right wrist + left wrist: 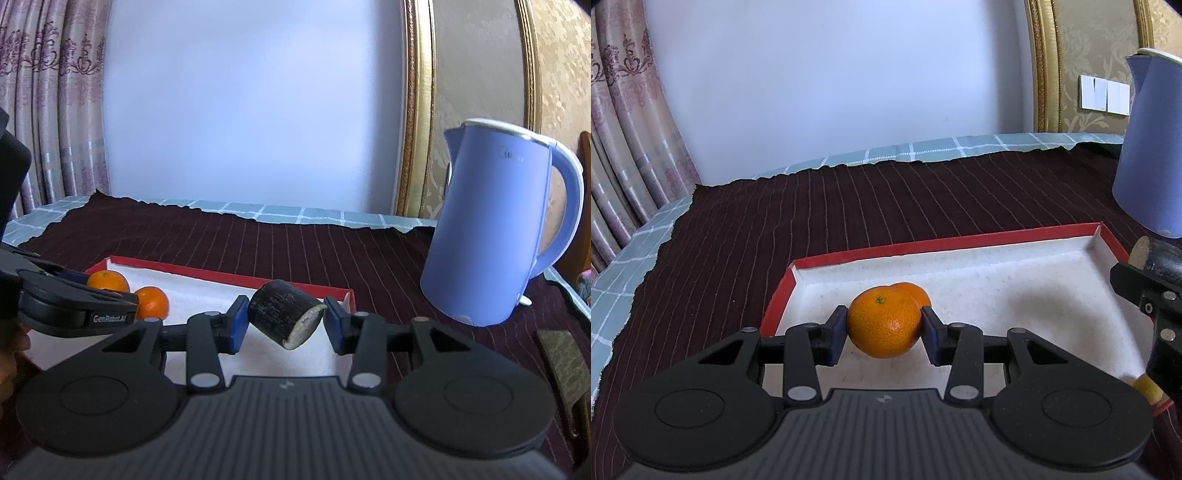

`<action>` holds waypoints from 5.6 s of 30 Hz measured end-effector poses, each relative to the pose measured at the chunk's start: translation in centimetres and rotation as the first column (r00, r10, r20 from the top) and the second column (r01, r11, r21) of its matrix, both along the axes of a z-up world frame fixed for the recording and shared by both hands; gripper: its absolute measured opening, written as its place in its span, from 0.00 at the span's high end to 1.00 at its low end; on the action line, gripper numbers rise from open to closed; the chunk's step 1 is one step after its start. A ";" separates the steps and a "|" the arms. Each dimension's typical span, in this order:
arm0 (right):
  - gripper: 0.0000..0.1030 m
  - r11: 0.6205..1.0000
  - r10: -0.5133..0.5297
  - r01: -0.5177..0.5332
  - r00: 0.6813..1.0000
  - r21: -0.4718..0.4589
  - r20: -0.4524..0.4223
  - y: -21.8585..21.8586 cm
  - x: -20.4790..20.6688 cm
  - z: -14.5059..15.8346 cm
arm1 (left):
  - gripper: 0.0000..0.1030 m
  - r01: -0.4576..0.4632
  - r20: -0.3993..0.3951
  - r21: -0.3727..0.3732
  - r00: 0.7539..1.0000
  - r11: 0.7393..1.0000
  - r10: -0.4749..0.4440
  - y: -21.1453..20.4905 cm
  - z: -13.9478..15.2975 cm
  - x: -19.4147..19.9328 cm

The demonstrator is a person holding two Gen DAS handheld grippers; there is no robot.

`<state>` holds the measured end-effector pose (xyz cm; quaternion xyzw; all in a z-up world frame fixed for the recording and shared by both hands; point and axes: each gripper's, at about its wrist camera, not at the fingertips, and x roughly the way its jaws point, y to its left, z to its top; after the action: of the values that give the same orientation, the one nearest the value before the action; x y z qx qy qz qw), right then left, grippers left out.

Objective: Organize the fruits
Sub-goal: 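Carry the orange with the left tool while the right tool carries the dark piece over the tray, then open the left tool to drop the orange while the right tool releases the dark piece into the tray, then withdraw both open tools from the tray toward the remaining fruit, then hold both open tools above the loose fruit beside the tray rim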

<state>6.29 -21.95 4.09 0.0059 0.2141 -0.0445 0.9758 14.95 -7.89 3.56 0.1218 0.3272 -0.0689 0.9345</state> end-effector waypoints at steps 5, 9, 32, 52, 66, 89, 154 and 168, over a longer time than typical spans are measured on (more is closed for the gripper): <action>0.60 1.000 -0.012 0.012 1.000 0.004 -0.017 -0.4 1.3 -0.4 | 0.60 0.000 -0.004 0.005 1.000 1.000 0.000 -0.5 0.0 0.8; 0.60 1.000 -0.021 0.021 0.999 0.008 -0.029 -0.5 2.2 -0.5 | 0.60 0.001 -0.007 0.013 1.000 1.000 -0.001 -1.1 0.0 1.4; 0.37 0.999 -0.051 0.051 0.997 -0.004 -0.063 -1.1 4.1 -1.7 | 0.32 -0.006 0.030 0.040 1.000 0.999 0.005 -2.7 -0.2 2.1; 0.17 0.999 -0.033 0.032 0.999 0.024 0.036 -0.2 -3.0 -0.9 | 0.28 -0.039 0.131 -0.091 0.990 0.995 0.051 3.7 0.6 -6.8; 0.04 1.000 0.012 -0.014 0.998 0.024 0.061 1.8 -8.7 -1.1 | 0.28 -0.067 0.119 -0.150 0.989 0.986 0.086 8.5 -1.1 -10.6; 0.00 0.998 0.000 0.004 0.998 0.068 -0.055 1.3 -8.6 -4.7 | 0.00 -0.108 0.035 -0.171 0.993 0.979 0.115 9.3 -5.3 -9.8; 0.00 0.974 0.002 0.025 0.993 0.223 -0.121 -1.0 -7.4 -6.1 | 0.00 -0.115 -0.028 -0.178 0.993 0.977 0.112 9.3 -6.1 -8.6; 0.00 0.993 0.033 -0.025 0.997 0.112 -0.069 1.1 -9.7 -5.0 | 0.00 -0.006 -0.109 -0.152 0.994 0.988 -0.011 9.9 -5.6 -7.5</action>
<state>-3.44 -20.80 -0.87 0.0554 0.2505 -0.0184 0.9664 7.41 1.98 -1.99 0.0468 0.3715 -0.1015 0.9217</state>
